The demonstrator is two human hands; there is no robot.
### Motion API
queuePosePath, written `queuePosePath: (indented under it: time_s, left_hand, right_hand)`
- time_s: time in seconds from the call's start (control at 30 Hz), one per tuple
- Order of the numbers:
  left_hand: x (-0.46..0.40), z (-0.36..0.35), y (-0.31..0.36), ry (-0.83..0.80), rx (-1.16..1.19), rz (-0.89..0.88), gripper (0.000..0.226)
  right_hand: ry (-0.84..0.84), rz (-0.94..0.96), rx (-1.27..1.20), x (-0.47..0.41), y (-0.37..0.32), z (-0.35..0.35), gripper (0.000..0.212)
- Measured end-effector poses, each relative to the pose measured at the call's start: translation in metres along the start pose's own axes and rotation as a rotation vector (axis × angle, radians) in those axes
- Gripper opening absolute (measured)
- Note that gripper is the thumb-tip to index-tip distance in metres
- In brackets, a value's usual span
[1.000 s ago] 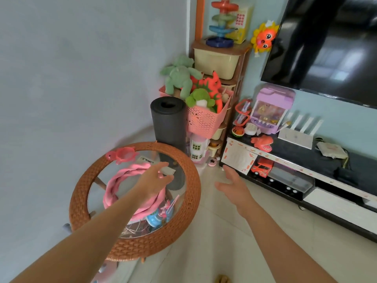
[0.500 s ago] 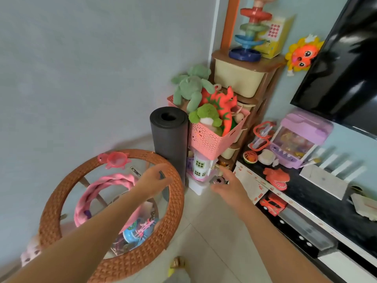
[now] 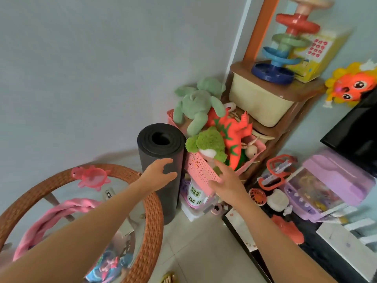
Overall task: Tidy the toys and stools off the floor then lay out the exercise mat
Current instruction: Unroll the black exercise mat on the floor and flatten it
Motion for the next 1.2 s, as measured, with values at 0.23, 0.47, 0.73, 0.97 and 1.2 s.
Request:
queuePosePath:
  time_s: [0.23,0.47,0.73,0.97,1.2]
  left_hand:
    - [-0.049,0.011,0.019,0.06,-0.081,0.024,0.055]
    - [-0.086,0.011,0.016,0.156,-0.157,0.148,0.056]
    - [-0.139,-0.015,0.025,0.141,-0.254,0.298,0.06]
    - [-0.166,-0.009,0.02,0.331,-0.321,0.493,0.054]
    - [-0.19,-0.006,0.003,0.46,-0.279,0.632,0.075]
  right_hand:
    - [-0.021,0.155,0.653,-0.076,0.005,0.0,0.063]
    - [-0.193,0.266,0.849,-0.145,0.008,-0.009,0.071]
    - [-0.358,0.362,0.97,-0.188,0.023,-0.024,0.079]
    - [-0.309,0.458,0.836,-0.201,0.025,-0.017,0.046]
    - [-0.373,0.534,0.844,-0.202,0.032,-0.018,0.057]
Point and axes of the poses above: each hand's wrist, its own x-axis away from the middle knuckle, its own z-axis out of the back of the hand, y = z × x, the point moved 8 cm from there along -x, towards the middle knuckle, and after that the axes turned 2 degrees about -y, right-handed, at the moved point
